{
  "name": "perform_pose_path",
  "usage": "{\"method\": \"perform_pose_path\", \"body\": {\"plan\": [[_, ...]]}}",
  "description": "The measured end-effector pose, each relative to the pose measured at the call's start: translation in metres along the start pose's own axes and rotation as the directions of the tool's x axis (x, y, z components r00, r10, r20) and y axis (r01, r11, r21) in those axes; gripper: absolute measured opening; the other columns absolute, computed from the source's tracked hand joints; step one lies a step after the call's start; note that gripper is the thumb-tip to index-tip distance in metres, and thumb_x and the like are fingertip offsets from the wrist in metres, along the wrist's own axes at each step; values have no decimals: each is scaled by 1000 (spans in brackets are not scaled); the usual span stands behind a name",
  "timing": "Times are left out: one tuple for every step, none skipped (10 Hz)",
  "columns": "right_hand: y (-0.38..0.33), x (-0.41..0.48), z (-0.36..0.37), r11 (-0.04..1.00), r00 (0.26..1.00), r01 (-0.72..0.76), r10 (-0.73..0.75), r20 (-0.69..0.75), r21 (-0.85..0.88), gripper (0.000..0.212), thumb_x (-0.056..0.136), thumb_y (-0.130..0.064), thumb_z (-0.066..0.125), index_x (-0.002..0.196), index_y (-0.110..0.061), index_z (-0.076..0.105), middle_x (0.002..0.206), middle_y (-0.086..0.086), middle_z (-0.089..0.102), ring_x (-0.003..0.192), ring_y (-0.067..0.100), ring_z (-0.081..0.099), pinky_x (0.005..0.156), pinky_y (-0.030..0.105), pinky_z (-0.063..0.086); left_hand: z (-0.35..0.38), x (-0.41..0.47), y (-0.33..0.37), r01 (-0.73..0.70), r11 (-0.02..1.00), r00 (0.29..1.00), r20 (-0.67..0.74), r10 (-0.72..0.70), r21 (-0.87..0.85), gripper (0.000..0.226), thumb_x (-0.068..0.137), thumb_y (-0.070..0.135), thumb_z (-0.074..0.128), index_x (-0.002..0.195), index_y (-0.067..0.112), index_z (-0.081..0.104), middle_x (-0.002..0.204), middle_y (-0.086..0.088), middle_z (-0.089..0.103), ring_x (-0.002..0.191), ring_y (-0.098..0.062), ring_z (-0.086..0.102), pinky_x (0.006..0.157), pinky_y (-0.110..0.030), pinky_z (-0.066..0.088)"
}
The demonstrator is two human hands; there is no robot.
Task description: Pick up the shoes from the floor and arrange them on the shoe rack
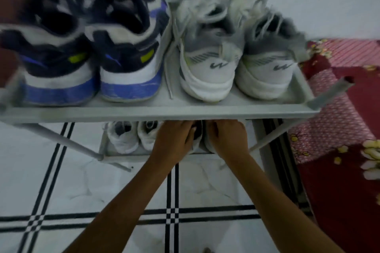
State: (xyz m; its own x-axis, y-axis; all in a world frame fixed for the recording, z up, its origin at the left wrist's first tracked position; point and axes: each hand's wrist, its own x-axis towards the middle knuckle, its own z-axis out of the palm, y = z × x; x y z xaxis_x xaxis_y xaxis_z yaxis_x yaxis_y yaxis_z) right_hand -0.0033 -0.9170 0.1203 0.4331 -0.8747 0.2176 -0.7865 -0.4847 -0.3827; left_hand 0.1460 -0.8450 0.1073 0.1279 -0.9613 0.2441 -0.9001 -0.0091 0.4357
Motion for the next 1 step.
{"method": "perform_pose_path", "body": {"plan": [[-17,-33,-24,998,997,23,-19,76,-56,17,87,-19,49,99,-17,61,89,3,67,80,24,62,59,31,44,-22,-32,16,11,999,997,80,-14,30,20,90,20,48,101,13,63,99,-5,65,93,-22,59,75,-30,48]]}}
